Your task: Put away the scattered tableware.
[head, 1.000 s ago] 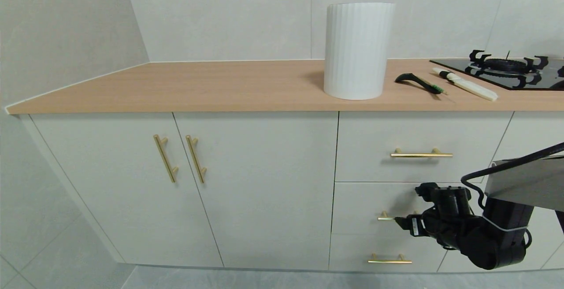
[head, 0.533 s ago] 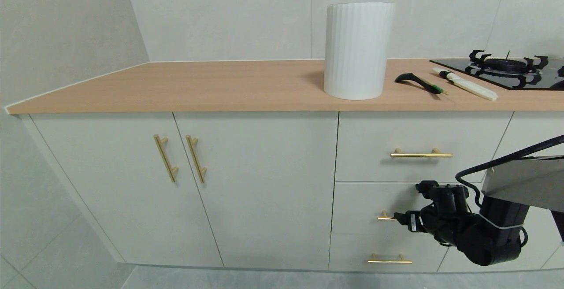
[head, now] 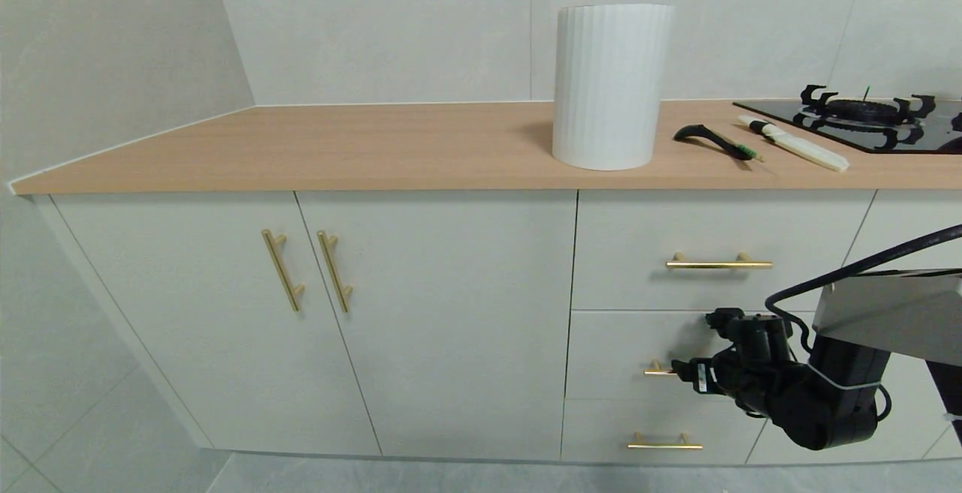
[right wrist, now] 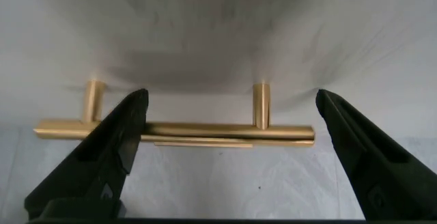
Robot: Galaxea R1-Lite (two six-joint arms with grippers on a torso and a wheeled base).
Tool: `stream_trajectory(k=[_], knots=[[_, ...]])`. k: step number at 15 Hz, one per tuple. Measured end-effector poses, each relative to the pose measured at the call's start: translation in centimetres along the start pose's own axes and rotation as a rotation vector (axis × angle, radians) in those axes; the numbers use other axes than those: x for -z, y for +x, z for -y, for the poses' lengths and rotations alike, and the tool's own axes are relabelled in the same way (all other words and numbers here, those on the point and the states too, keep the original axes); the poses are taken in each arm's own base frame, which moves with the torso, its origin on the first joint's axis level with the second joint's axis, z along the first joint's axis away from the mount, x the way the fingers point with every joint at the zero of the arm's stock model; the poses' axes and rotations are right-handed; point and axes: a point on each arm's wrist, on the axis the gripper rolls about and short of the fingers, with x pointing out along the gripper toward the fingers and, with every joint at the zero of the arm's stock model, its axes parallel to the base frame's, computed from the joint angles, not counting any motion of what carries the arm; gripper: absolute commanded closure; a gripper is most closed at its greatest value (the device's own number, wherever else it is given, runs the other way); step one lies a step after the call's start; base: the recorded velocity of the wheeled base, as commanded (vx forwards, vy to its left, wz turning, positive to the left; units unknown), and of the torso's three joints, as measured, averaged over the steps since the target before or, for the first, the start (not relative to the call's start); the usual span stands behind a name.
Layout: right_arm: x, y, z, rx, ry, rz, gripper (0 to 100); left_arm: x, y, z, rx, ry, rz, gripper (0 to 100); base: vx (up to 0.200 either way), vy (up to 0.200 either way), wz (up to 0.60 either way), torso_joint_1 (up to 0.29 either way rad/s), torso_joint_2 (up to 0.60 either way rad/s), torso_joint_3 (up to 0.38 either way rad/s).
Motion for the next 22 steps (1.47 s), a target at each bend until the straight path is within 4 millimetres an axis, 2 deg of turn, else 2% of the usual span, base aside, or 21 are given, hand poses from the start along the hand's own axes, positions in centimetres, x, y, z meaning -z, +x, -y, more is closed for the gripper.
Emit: stream_trajectory(k=[22], knots=[[0.86, -0.02, -0.08, -0.001, -0.014, -0.031, 0, 0.00, 0.00, 0.00, 0.000, 0.000, 0.000, 0, 0.000, 0.000, 0.00, 0.000, 0.00, 0.000]])
